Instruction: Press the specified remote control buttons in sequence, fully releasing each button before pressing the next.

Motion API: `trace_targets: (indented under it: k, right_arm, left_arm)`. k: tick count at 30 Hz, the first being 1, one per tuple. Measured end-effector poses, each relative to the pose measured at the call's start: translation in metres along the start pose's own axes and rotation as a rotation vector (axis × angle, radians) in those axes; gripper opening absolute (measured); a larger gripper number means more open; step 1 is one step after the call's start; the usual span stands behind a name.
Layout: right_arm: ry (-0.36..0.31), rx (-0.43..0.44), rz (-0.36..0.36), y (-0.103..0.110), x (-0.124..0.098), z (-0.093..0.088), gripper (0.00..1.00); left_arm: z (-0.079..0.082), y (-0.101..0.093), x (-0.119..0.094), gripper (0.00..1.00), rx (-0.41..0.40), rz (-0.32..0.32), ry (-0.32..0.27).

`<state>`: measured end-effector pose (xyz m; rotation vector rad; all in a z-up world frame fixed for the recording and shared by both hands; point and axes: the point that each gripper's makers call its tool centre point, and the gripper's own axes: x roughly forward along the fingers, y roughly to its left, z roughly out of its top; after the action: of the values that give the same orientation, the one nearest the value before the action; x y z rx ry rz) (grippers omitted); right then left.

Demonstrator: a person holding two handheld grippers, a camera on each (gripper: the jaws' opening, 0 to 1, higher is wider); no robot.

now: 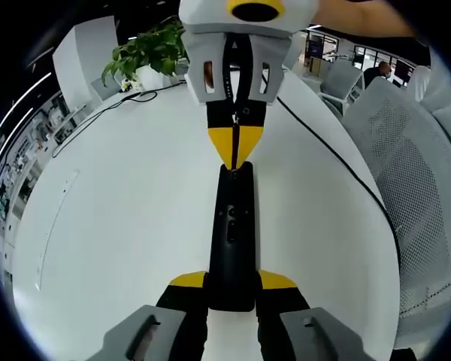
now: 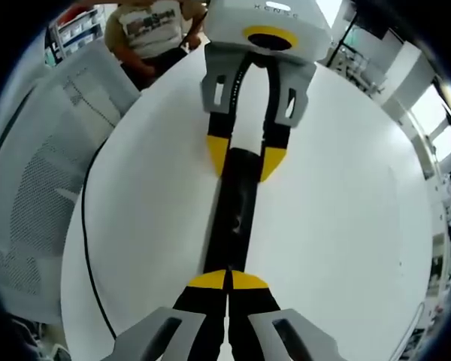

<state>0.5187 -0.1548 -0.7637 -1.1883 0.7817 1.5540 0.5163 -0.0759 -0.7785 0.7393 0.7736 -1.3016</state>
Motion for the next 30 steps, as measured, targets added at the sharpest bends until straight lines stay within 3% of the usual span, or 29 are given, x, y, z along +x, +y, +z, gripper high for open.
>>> trace_targets:
  k: [30]
  right_arm:
    - [0.018,-0.013,0.014,0.0002,0.0090,-0.0023,0.00]
  left_arm:
    - [-0.0009,-0.0002,0.0007,0.23,-0.005,0.008,-0.001]
